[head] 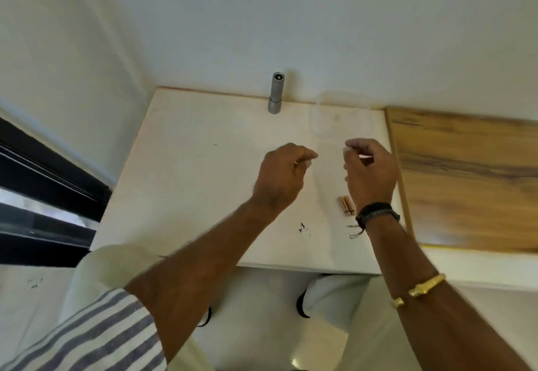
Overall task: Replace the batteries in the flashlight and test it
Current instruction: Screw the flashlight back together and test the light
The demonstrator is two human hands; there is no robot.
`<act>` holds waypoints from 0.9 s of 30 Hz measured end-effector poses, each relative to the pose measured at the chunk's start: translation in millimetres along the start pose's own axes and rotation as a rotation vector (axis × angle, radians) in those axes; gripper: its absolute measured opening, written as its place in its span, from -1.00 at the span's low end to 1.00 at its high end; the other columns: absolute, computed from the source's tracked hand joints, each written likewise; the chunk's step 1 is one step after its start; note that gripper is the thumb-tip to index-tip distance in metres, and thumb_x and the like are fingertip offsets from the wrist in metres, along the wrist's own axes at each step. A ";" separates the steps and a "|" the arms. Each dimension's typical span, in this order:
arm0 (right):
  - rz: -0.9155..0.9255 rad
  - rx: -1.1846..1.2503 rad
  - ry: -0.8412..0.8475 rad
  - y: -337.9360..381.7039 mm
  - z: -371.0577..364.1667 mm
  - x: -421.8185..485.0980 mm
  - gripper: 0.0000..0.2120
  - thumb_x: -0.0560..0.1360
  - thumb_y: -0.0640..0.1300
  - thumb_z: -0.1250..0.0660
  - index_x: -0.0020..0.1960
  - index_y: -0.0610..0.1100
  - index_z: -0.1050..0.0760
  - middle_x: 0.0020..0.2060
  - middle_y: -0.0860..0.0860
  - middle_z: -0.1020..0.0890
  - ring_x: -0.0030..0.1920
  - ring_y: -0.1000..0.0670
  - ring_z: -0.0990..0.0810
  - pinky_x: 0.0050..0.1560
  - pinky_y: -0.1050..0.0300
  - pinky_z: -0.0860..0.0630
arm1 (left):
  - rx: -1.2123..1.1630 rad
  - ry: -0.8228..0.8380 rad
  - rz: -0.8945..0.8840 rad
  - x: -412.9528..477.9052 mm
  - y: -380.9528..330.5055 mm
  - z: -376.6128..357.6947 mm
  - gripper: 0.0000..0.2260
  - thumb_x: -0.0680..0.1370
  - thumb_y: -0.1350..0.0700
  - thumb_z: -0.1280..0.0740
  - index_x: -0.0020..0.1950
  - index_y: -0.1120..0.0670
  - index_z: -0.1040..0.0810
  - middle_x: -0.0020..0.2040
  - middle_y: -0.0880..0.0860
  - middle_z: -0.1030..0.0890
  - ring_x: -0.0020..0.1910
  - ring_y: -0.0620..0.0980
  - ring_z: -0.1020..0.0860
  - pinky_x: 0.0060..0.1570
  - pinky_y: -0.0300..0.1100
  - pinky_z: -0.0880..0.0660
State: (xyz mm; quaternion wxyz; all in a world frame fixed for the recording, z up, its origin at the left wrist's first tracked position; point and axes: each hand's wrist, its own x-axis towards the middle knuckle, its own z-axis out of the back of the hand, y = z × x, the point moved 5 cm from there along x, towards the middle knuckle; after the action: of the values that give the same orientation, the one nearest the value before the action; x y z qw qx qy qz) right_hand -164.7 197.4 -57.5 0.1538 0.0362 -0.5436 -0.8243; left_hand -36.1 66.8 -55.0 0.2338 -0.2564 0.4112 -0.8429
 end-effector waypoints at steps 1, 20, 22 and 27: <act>0.000 -0.036 -0.020 -7.3 13.2 -7.0 -0.89 0.50 -0.18 -0.39 -0.04 -0.02 -0.66 -0.12 0.02 -0.71 -0.14 -0.06 -0.69 -0.17 0.04 -0.67 | 0.018 0.055 -0.009 -6.6 -5.9 -11.8 -0.83 0.59 0.24 -0.33 0.12 0.13 -0.68 0.04 0.05 -0.70 0.01 -0.06 -0.63 0.08 -0.16 -0.56; -0.161 -0.619 0.195 -72.7 42.7 -33.3 -0.92 0.50 -0.06 -0.48 -0.03 -0.04 -0.69 -0.11 0.01 -0.73 -0.17 0.00 -0.60 -0.18 0.13 -0.55 | 0.548 0.568 -0.372 -31.3 -16.8 -100.1 -0.73 0.61 0.22 -0.31 0.28 0.05 -0.60 0.16 0.06 -0.60 0.12 0.03 -0.49 -0.04 -0.10 -0.53; -0.167 -0.619 0.201 -71.9 41.6 -32.4 -0.93 0.51 -0.07 -0.47 -0.03 -0.04 -0.69 -0.11 0.01 -0.73 -0.15 -0.02 -0.62 -0.14 0.10 -0.58 | 0.559 0.603 -0.341 -25.8 -17.4 -100.1 -0.79 0.60 0.22 -0.32 0.21 0.06 -0.61 0.09 0.06 -0.57 0.07 0.02 -0.48 -0.04 -0.06 -0.53; -0.173 -0.612 0.234 -71.7 38.7 -31.7 -0.92 0.52 -0.09 -0.46 0.00 -0.05 -0.68 -0.09 0.00 -0.72 -0.14 0.00 -0.59 -0.11 0.11 -0.57 | 0.540 0.681 -0.226 -13.9 -10.7 -105.2 -0.87 0.56 0.25 -0.37 0.05 0.08 -0.63 -0.03 0.06 -0.56 -0.03 0.01 -0.49 -0.09 -0.11 -0.48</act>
State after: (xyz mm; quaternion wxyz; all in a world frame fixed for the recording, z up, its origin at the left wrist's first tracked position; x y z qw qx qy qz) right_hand -158.7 266.9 -110.3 0.1481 0.1285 -0.2444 -0.9496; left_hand -93.3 141.5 -105.4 0.0499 0.0627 0.1995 -0.9766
